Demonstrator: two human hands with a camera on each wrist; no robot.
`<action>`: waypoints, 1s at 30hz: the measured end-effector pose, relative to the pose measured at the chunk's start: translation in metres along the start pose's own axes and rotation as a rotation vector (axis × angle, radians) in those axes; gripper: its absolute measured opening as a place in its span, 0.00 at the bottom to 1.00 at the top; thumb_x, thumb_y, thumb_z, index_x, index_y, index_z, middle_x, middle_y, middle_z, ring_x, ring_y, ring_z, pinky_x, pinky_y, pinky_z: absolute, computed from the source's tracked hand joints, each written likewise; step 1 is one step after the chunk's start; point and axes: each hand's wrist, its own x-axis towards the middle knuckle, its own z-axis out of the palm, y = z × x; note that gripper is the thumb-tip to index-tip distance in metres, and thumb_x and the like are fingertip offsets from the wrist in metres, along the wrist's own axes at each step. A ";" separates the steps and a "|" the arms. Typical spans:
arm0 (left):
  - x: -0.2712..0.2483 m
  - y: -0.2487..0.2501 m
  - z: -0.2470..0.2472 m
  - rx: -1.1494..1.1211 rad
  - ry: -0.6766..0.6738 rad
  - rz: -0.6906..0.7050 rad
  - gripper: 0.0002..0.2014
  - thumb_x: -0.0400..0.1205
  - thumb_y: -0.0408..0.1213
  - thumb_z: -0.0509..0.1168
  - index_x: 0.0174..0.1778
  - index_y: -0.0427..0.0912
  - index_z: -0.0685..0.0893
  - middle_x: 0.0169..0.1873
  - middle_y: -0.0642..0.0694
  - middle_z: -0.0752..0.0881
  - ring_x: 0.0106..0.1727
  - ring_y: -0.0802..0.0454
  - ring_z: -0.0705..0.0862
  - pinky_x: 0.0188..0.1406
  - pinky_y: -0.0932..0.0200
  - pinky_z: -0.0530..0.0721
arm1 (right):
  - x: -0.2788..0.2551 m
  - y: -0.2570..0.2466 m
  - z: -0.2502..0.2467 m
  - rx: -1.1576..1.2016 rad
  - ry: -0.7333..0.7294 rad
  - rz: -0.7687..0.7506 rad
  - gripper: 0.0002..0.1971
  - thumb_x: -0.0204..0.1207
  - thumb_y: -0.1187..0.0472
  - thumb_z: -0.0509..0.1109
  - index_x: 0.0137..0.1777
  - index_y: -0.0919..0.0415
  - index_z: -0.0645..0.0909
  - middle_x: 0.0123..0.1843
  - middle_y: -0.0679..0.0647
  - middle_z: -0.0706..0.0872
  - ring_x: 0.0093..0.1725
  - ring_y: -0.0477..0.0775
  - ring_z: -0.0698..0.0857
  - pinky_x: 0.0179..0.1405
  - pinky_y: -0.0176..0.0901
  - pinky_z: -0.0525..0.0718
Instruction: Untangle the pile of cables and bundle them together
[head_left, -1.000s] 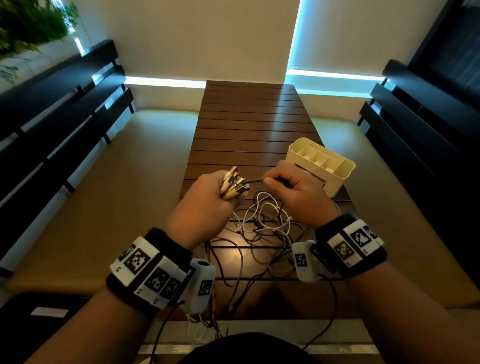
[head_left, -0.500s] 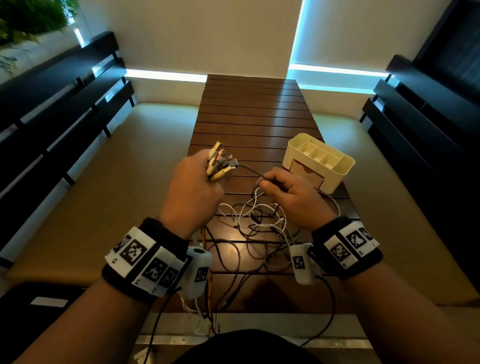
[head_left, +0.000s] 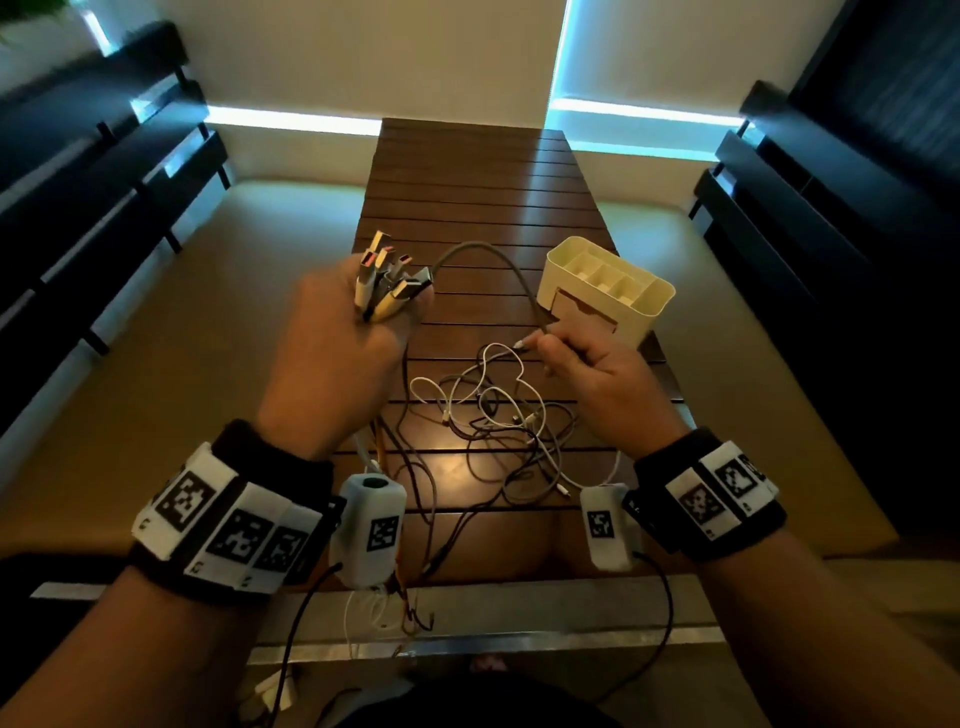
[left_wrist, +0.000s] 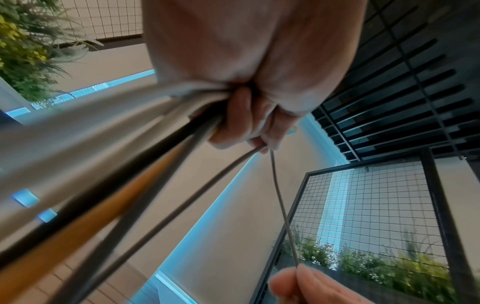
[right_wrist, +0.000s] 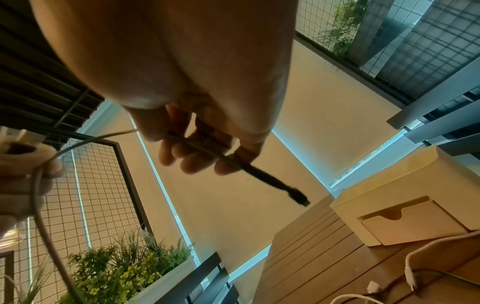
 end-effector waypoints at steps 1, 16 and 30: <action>-0.001 0.000 -0.001 -0.039 -0.017 -0.009 0.16 0.83 0.37 0.69 0.30 0.52 0.75 0.23 0.56 0.74 0.24 0.64 0.75 0.26 0.72 0.71 | -0.006 -0.001 0.000 -0.012 -0.020 0.003 0.11 0.84 0.54 0.64 0.55 0.56 0.85 0.48 0.53 0.84 0.47 0.47 0.83 0.49 0.41 0.83; -0.044 -0.022 -0.024 -0.381 -0.593 -0.173 0.12 0.84 0.36 0.68 0.34 0.41 0.78 0.19 0.56 0.71 0.20 0.59 0.67 0.21 0.63 0.68 | -0.048 -0.075 0.032 0.024 -0.195 -0.146 0.04 0.82 0.61 0.69 0.51 0.55 0.85 0.39 0.53 0.88 0.35 0.49 0.87 0.36 0.35 0.86; -0.028 -0.035 -0.048 -0.632 -0.324 -0.208 0.16 0.86 0.33 0.63 0.48 0.19 0.72 0.25 0.44 0.58 0.21 0.54 0.57 0.21 0.56 0.56 | -0.047 -0.071 0.046 -0.518 -0.880 0.404 0.14 0.81 0.44 0.67 0.60 0.49 0.83 0.45 0.42 0.87 0.45 0.39 0.86 0.40 0.30 0.77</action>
